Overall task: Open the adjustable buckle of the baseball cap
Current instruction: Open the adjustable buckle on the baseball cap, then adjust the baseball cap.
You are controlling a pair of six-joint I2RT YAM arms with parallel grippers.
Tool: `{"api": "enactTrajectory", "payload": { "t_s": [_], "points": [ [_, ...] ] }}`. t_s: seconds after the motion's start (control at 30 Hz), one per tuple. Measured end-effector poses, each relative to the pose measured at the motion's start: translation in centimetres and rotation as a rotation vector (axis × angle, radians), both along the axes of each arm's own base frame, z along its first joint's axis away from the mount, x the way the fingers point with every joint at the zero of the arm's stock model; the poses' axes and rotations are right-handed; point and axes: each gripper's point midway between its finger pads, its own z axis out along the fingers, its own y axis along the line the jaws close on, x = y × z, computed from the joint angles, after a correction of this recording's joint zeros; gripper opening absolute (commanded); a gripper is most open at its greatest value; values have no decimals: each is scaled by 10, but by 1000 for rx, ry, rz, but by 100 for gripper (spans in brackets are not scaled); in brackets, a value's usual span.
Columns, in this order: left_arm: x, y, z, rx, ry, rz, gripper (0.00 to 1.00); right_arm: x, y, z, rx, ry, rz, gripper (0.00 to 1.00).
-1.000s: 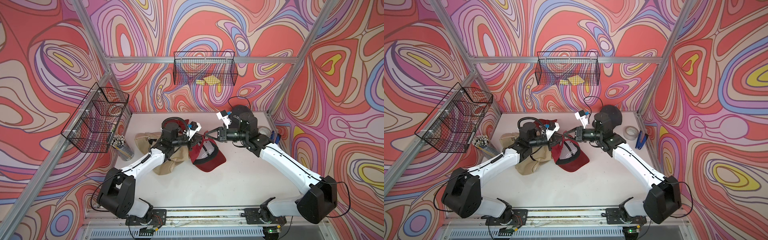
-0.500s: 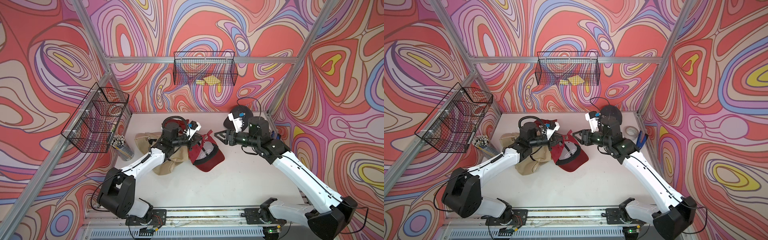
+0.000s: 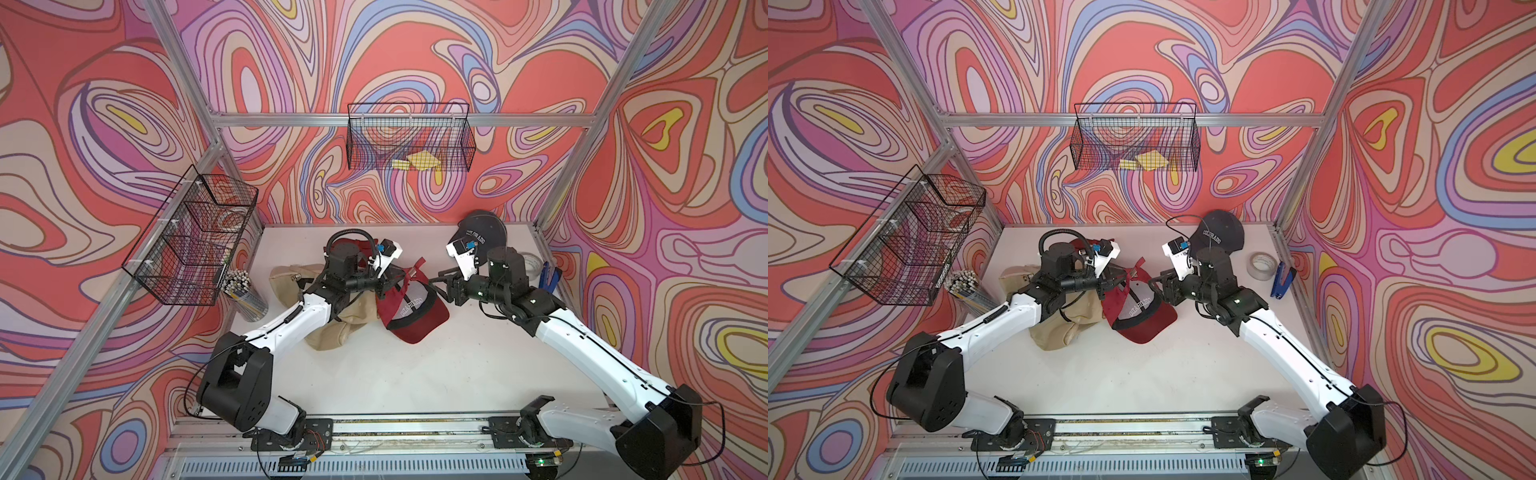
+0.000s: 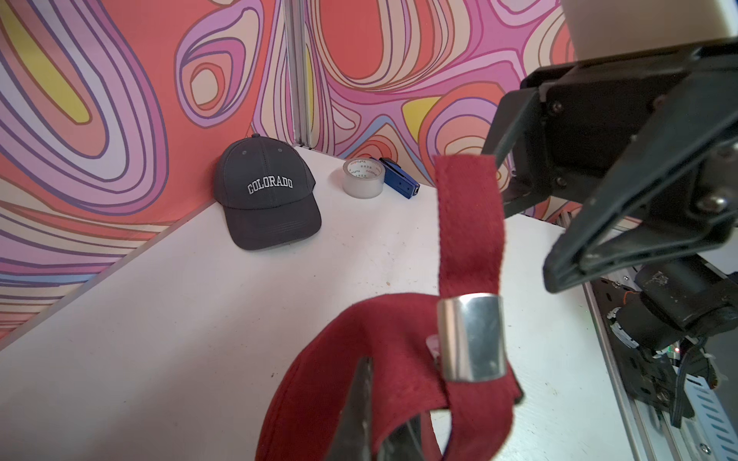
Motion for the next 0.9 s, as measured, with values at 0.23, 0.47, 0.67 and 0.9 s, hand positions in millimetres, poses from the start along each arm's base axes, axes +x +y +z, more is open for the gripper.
{"api": "enactTrajectory", "payload": {
  "t_s": [0.23, 0.47, 0.67, 0.9],
  "points": [
    [-1, 0, 0, -7, 15, -2, 0, 5, 5, -5, -10, -61, 21, 60],
    [-2, -1, 1, -12, 25, -5, 0, 3, 15, -6, -20, -122, 63, 62],
    [-2, -1, 1, -13, 26, -6, 0, 4, 25, -11, -28, -139, 83, 62],
    [-3, -1, 1, -17, 34, -10, 0, 14, 32, -20, -34, -136, 58, 56]
  ]
}}
